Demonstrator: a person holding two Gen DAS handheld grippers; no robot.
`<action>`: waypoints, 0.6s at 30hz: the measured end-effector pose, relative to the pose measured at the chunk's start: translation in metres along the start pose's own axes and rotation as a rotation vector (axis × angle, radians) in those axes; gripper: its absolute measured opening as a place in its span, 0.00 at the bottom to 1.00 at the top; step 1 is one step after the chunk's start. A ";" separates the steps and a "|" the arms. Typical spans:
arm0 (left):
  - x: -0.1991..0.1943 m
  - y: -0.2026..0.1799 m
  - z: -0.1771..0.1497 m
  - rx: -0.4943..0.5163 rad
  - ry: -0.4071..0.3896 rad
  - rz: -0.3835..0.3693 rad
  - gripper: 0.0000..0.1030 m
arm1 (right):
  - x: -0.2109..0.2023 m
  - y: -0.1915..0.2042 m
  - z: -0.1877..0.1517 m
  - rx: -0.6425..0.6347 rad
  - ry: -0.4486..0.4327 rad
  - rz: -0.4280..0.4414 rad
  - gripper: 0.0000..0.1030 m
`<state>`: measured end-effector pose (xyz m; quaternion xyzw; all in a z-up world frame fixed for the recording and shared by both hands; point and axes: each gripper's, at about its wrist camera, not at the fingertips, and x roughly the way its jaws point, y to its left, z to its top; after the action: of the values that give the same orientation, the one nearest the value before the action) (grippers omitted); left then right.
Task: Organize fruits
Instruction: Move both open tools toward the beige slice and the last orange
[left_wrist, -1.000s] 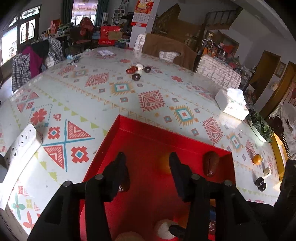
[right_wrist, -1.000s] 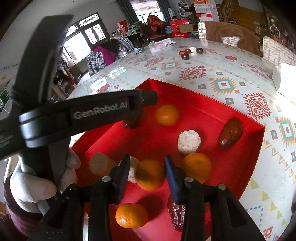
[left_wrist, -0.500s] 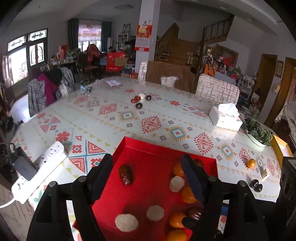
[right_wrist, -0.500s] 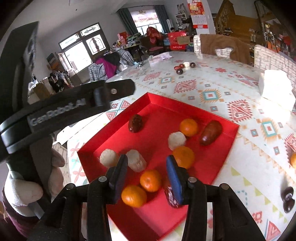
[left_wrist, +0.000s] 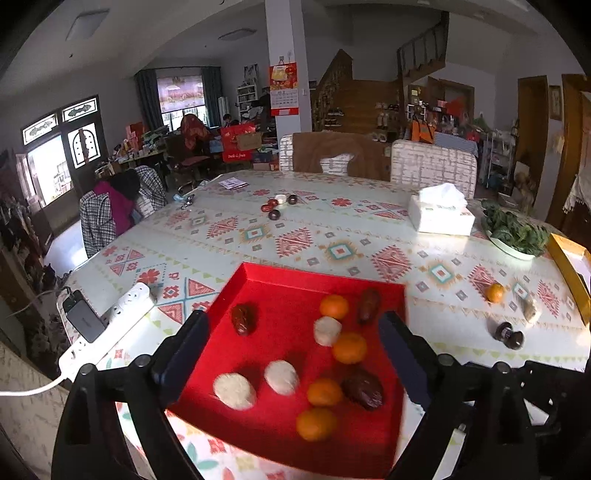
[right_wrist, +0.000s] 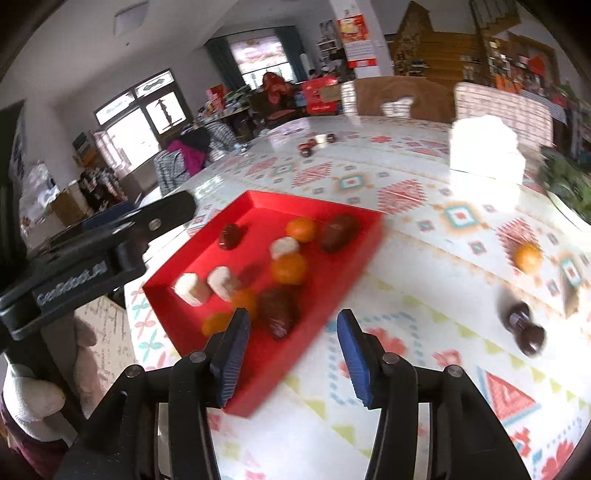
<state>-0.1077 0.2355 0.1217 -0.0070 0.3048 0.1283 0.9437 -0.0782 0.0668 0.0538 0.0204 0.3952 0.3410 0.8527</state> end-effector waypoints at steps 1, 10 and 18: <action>-0.004 -0.006 -0.003 0.004 0.003 -0.017 0.90 | -0.006 -0.008 -0.004 0.017 -0.006 -0.009 0.53; -0.028 -0.062 -0.019 0.094 -0.013 -0.033 0.90 | -0.049 -0.060 -0.032 0.106 -0.040 -0.093 0.53; -0.046 -0.097 -0.024 0.171 -0.036 -0.037 0.90 | -0.089 -0.105 -0.048 0.178 -0.086 -0.164 0.55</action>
<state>-0.1341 0.1288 0.1223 0.0701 0.2976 0.0843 0.9484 -0.0924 -0.0784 0.0475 0.0783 0.3872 0.2324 0.8888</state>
